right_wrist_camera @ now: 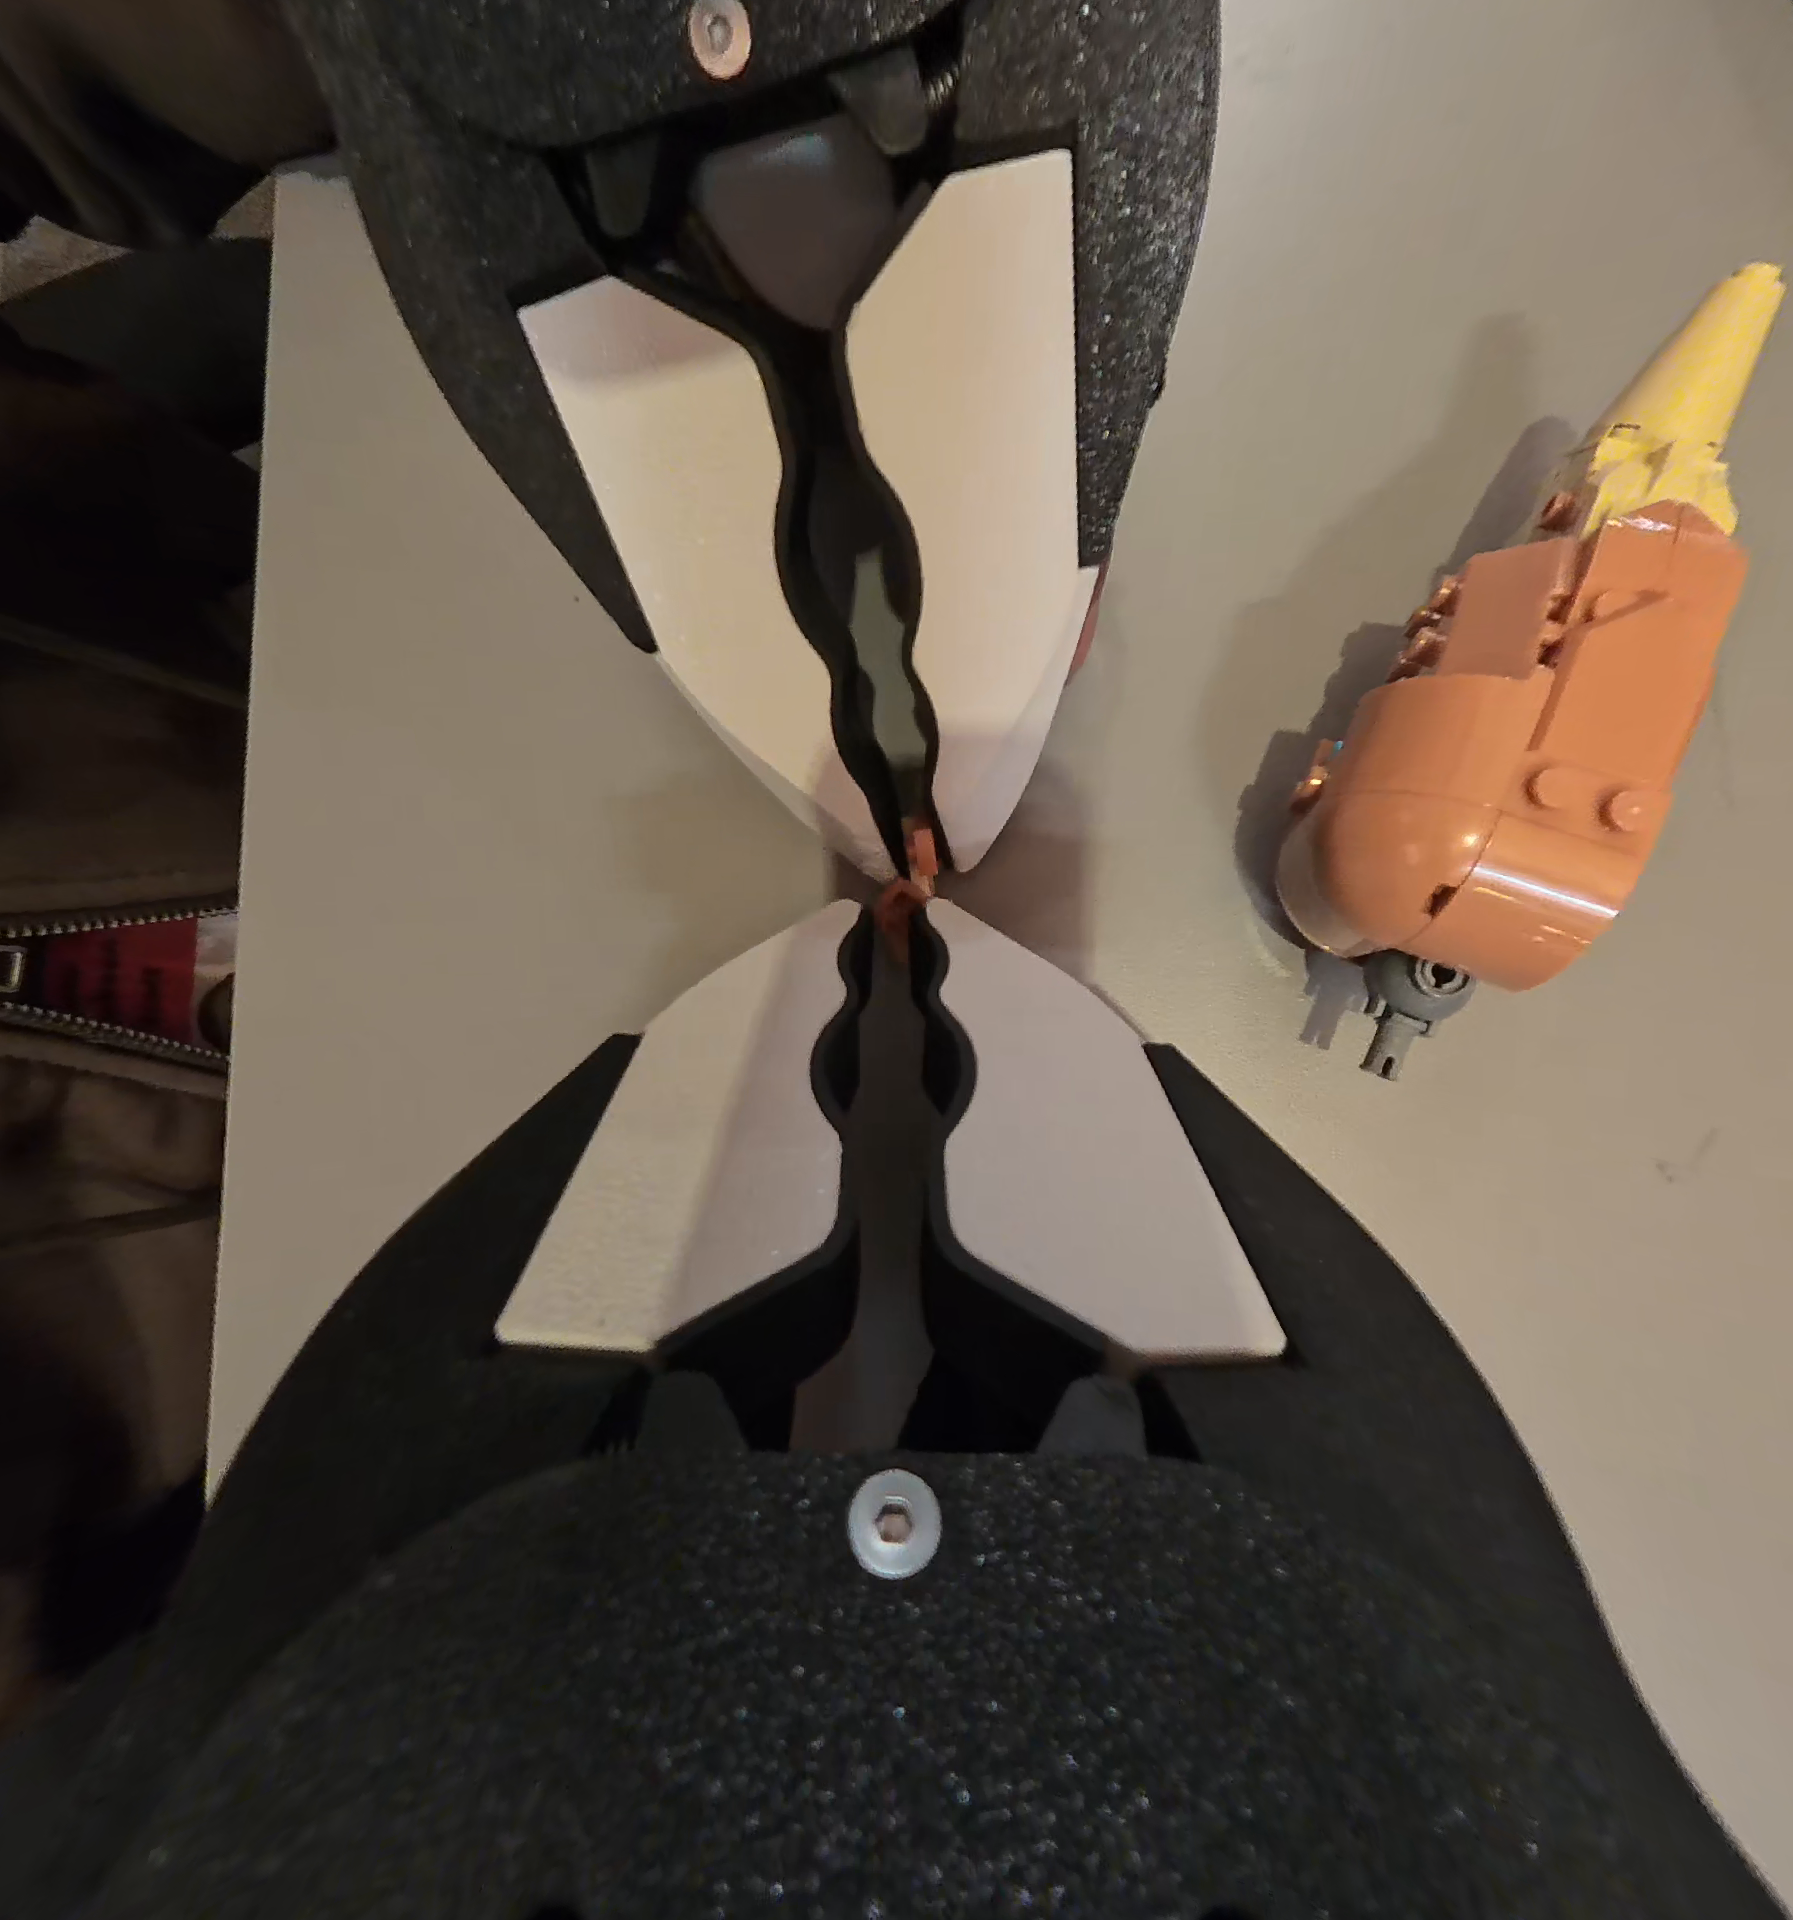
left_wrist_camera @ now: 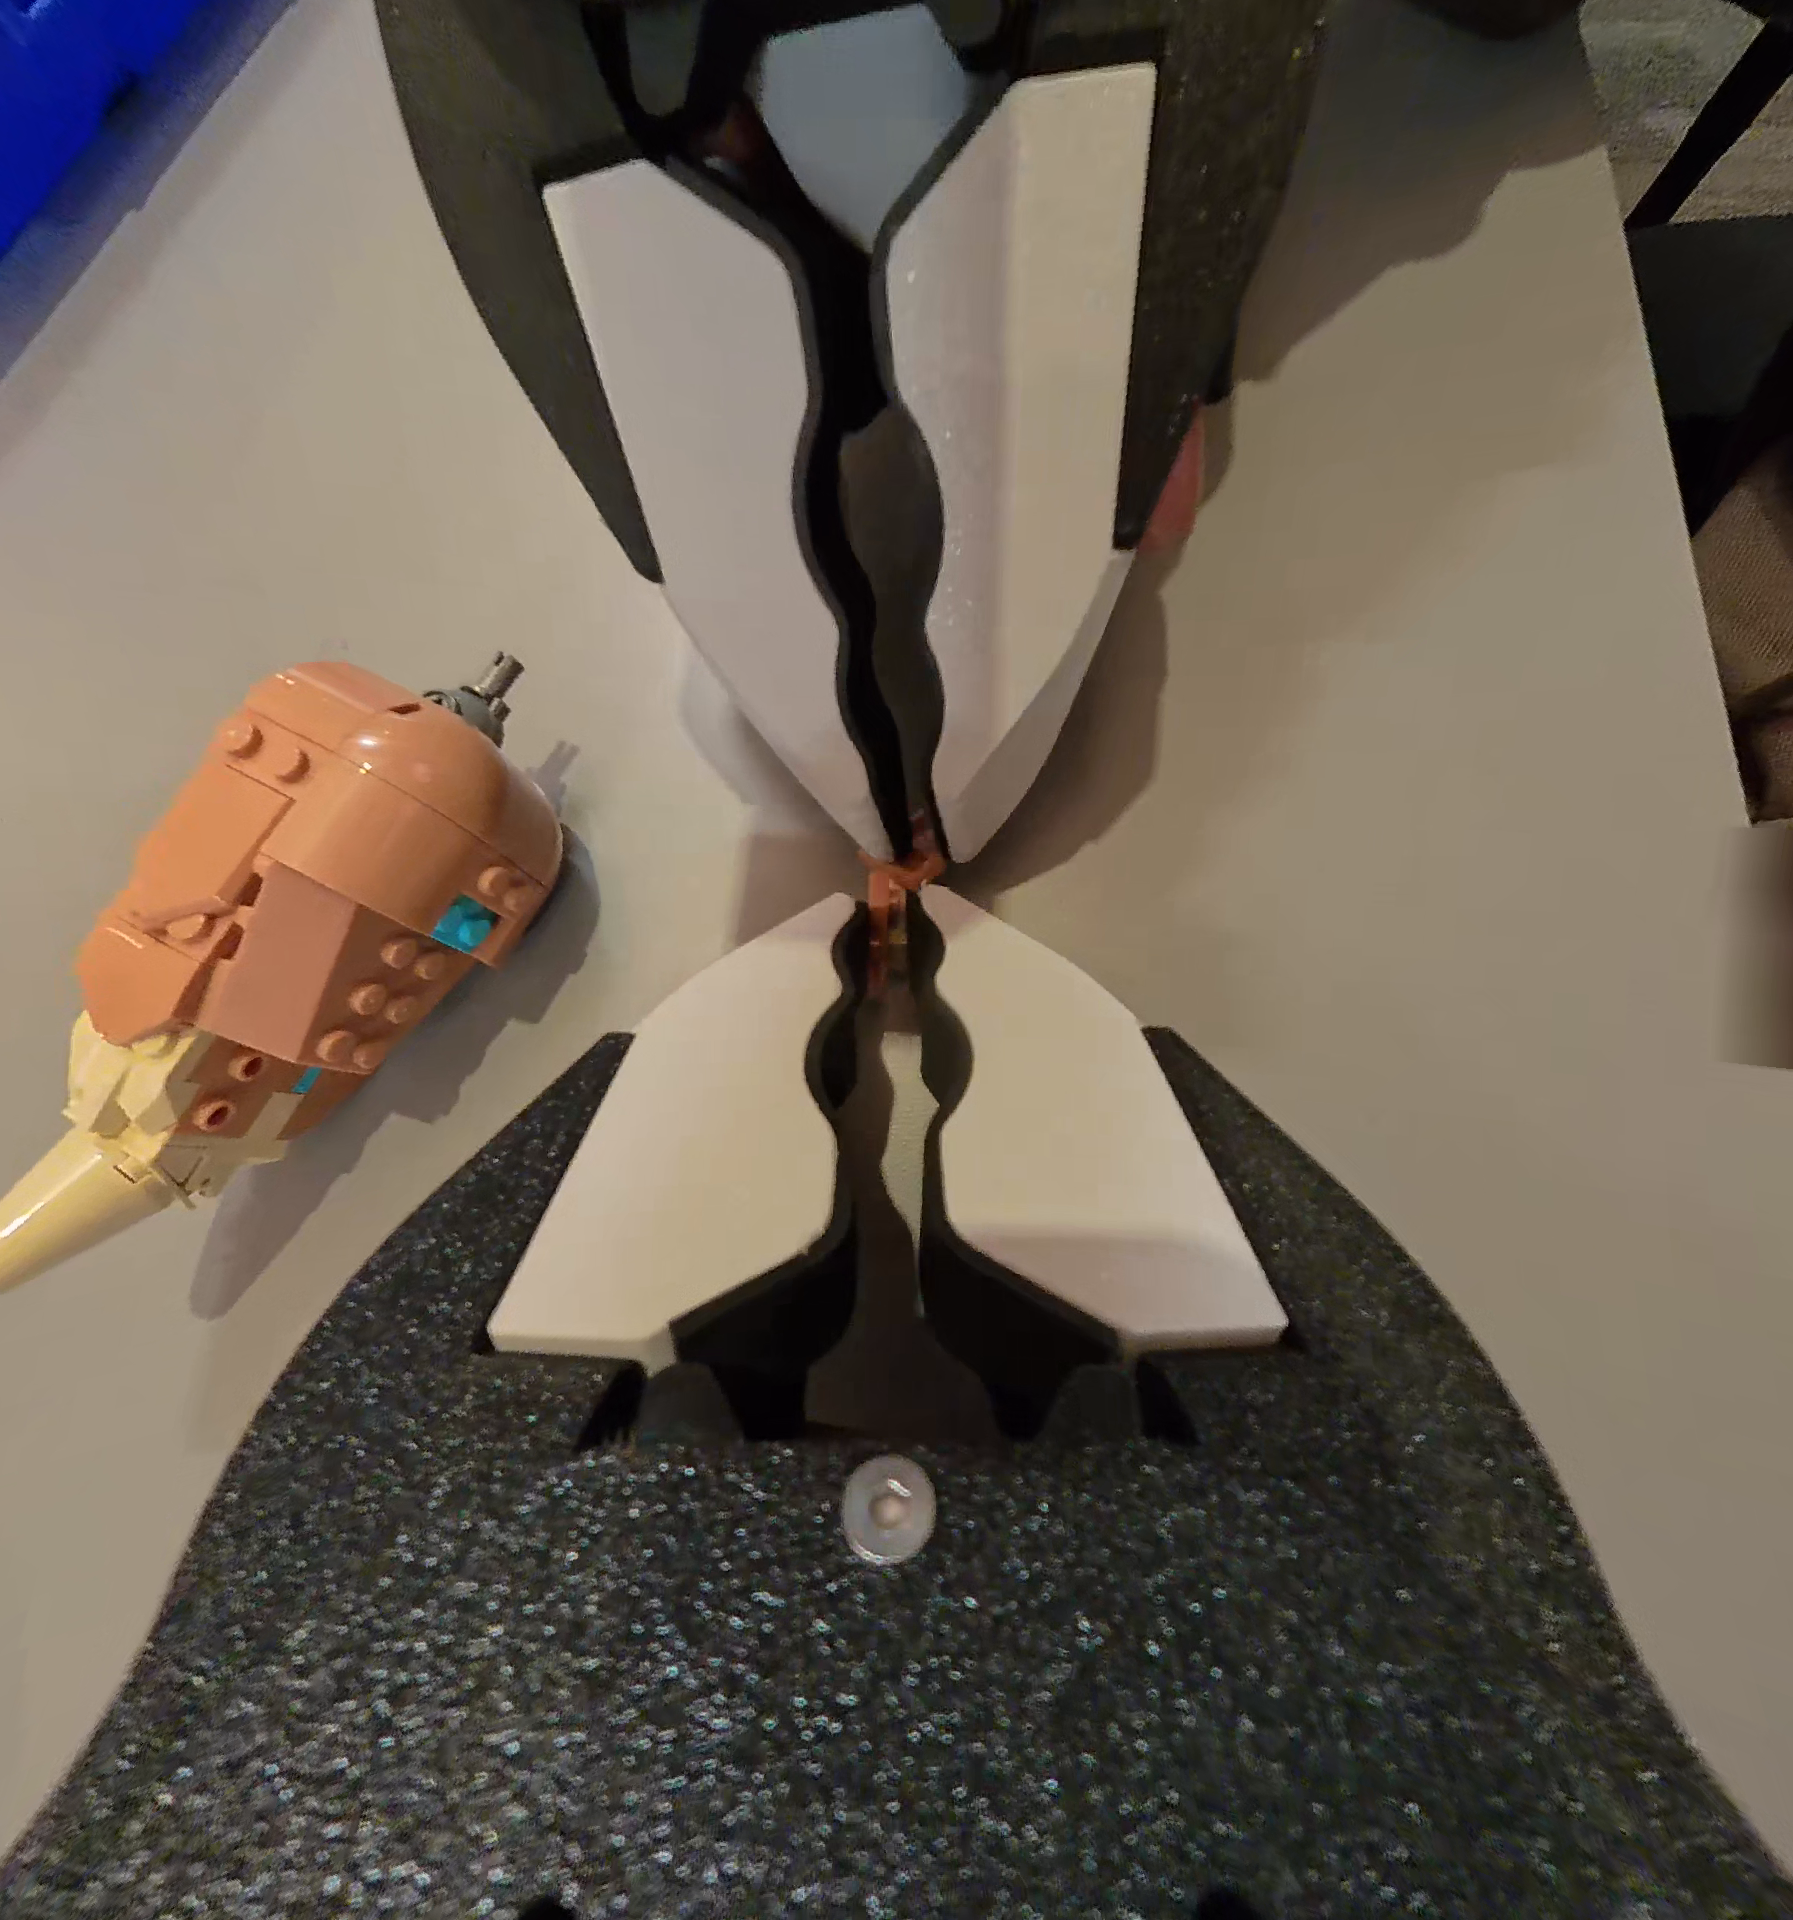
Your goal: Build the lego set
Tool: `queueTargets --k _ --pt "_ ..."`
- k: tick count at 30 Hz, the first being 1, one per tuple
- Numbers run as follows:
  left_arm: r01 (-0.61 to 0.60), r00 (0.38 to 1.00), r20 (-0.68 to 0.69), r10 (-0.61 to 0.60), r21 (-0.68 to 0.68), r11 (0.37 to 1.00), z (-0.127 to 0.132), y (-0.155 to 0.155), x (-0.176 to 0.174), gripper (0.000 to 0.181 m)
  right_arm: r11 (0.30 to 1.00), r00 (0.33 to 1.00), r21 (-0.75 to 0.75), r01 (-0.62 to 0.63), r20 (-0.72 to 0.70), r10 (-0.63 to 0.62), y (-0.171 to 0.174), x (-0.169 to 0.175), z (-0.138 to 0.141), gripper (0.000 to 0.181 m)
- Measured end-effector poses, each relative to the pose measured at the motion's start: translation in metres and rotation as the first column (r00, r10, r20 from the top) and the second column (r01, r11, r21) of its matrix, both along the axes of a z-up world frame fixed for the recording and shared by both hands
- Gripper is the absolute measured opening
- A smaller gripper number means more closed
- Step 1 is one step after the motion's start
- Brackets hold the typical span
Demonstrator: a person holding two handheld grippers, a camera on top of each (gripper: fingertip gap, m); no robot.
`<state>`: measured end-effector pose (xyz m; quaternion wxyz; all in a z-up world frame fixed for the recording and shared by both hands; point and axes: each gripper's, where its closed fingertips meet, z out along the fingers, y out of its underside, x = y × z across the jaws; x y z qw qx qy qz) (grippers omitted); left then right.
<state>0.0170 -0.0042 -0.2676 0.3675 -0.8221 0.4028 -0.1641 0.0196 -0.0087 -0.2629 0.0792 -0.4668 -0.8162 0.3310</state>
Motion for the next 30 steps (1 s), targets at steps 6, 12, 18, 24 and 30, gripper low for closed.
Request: queueTargets --k 6,12,18,24,30 --pt "0.011 1.0 -0.006 -0.011 0.008 1.0 -0.0002 -0.0014 0.0004 0.007 1.0 1.0 -0.017 0.005 -0.001 -0.005 -0.0002 0.0012 -0.0006 0.007" --pt "0.054 0.999 -0.007 -0.054 0.007 0.998 -0.0003 -0.0062 0.0036 0.007 0.999 1.0 -0.028 0.016 0.008 -0.016 0.0023 0.0038 -0.003 0.013" --pt "0.063 0.998 -0.012 -0.063 0.012 0.998 -0.0004 -0.0069 0.0044 0.007 1.0 1.0 0.003 -0.003 0.008 0.003 0.0026 0.0062 -0.0066 0.014" --pt "0.072 0.997 -0.015 -0.072 0.016 0.997 -0.0003 -0.0072 0.0054 0.007 1.0 1.0 -0.005 -0.017 0.006 0.017 0.0006 0.0062 -0.0074 0.007" --pt "0.085 0.996 -0.007 -0.085 0.01 0.996 0.0002 -0.0084 0.0063 0.007 0.999 0.999 -0.032 -0.028 -0.021 0.027 0.0008 0.0034 -0.0053 0.003"
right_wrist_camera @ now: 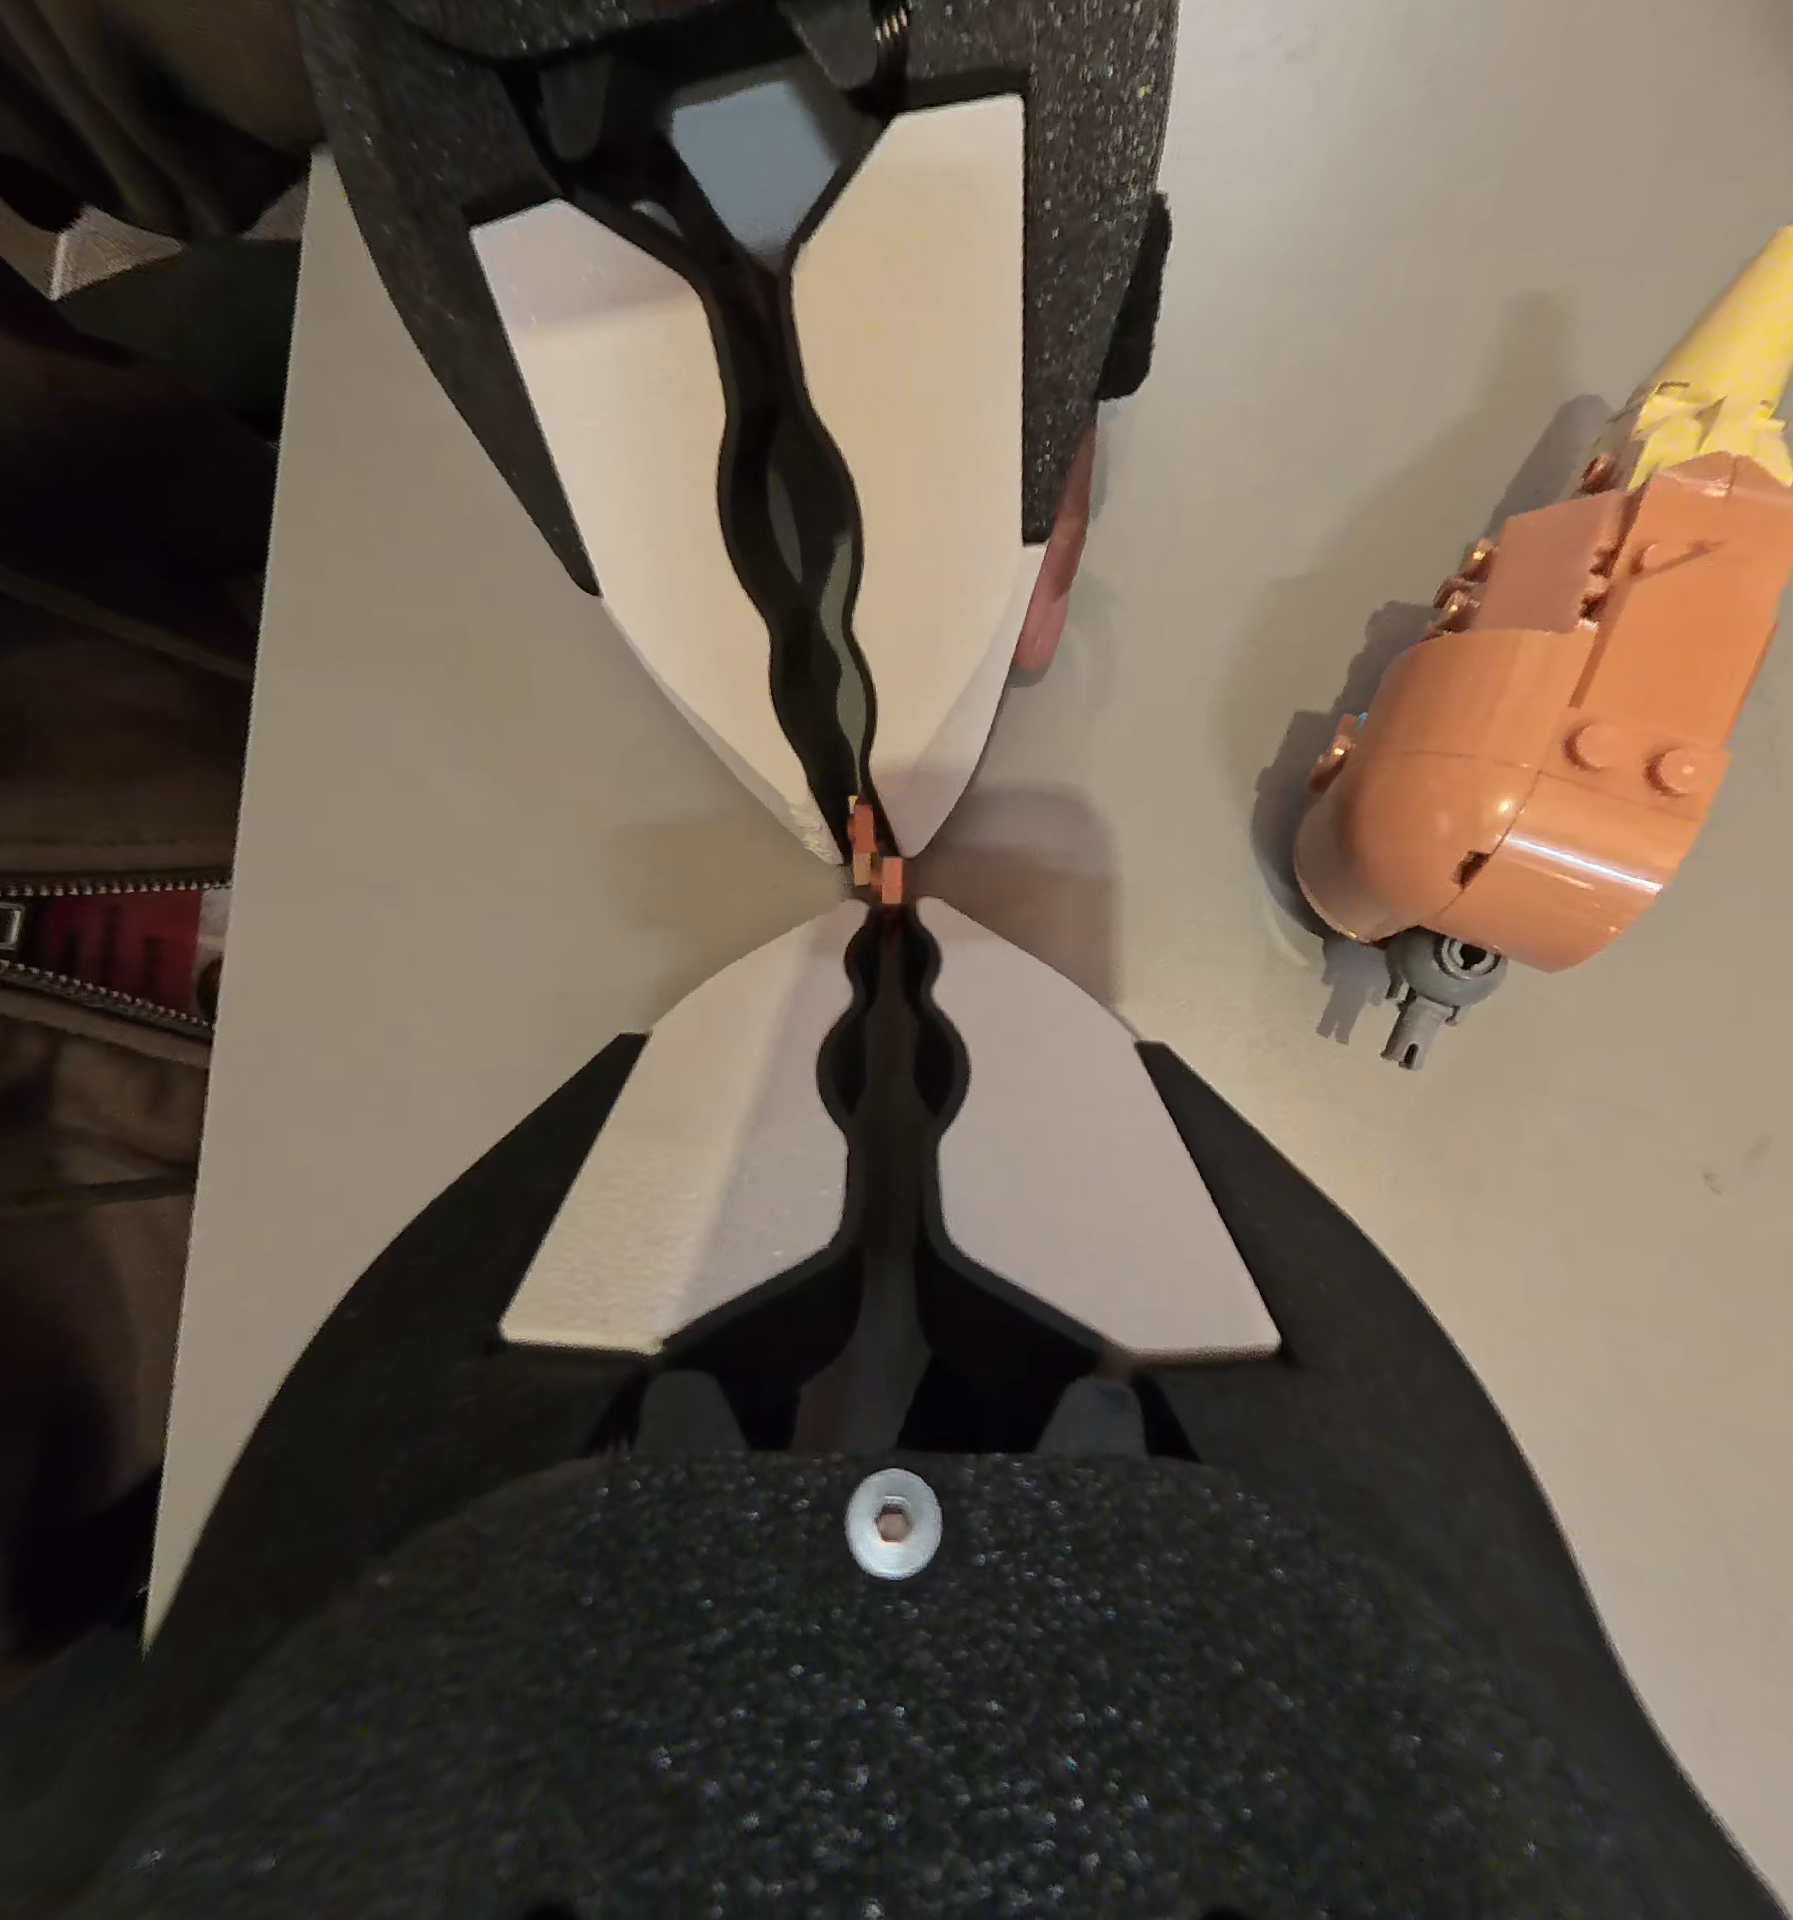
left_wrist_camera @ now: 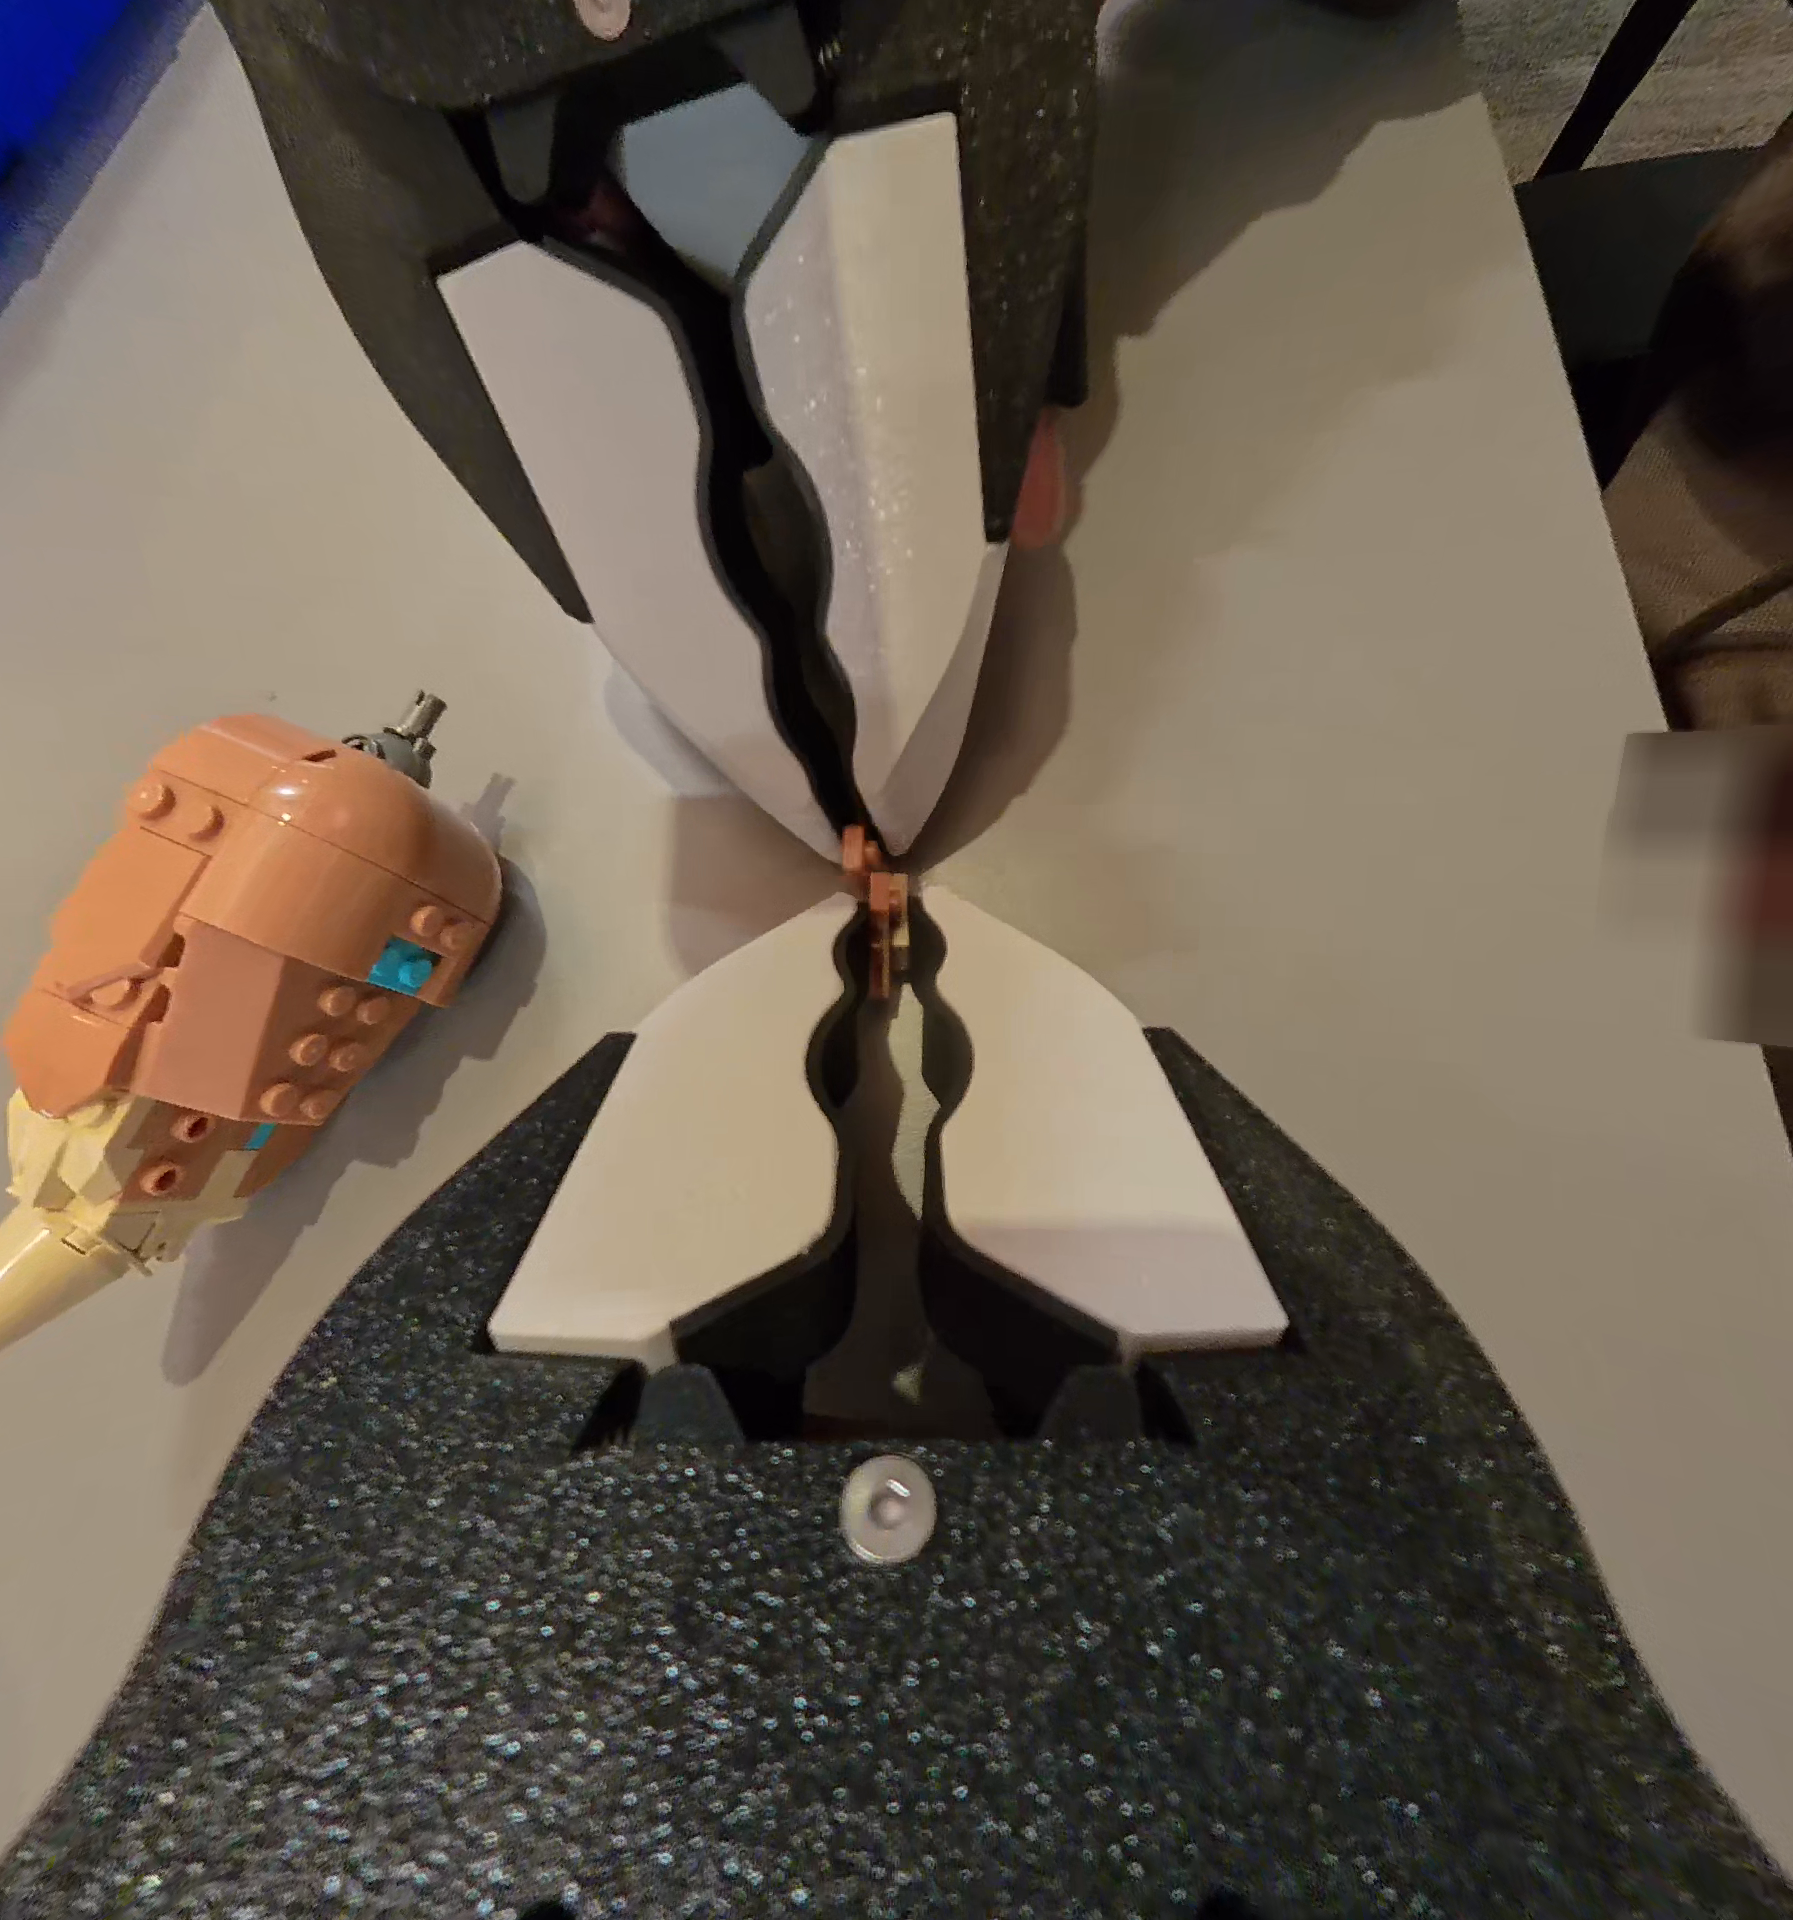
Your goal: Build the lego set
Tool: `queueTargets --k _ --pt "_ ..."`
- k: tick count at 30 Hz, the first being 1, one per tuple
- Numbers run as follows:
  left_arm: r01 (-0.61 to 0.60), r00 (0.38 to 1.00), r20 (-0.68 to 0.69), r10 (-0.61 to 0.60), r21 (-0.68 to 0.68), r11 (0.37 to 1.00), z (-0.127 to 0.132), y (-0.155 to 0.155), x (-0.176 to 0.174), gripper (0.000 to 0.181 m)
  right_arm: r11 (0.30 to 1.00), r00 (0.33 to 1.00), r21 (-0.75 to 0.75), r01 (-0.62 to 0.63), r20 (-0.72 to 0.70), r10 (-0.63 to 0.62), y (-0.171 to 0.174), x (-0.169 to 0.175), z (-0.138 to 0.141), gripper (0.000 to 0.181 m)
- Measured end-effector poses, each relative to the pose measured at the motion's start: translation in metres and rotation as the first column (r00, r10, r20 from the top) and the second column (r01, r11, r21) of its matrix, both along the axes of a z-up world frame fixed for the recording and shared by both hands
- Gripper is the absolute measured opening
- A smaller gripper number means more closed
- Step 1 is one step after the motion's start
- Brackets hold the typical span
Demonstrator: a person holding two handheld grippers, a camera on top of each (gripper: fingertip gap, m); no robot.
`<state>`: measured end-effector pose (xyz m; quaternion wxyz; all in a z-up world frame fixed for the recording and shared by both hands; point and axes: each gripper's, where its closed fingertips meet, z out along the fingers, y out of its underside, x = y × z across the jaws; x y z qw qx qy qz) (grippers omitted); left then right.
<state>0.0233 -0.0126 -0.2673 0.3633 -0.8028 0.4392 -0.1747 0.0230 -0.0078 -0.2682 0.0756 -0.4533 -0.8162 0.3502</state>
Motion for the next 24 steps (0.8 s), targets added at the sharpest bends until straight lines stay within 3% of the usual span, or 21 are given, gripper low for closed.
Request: queueTargets --k 16,24 --pt "-0.029 0.998 0.057 0.029 0.01 1.0 0.0073 0.0035 -0.0022 0.007 1.0 0.998 -0.025 -0.004 -0.07 0.002 0.0013 -0.0039 0.007 0.003" --pt "-0.051 0.999 -0.002 0.051 0.011 0.999 0.0006 0.0052 -0.0043 0.013 1.0 0.998 0.009 -0.002 -0.07 0.003 0.0012 -0.0038 0.0026 0.003"
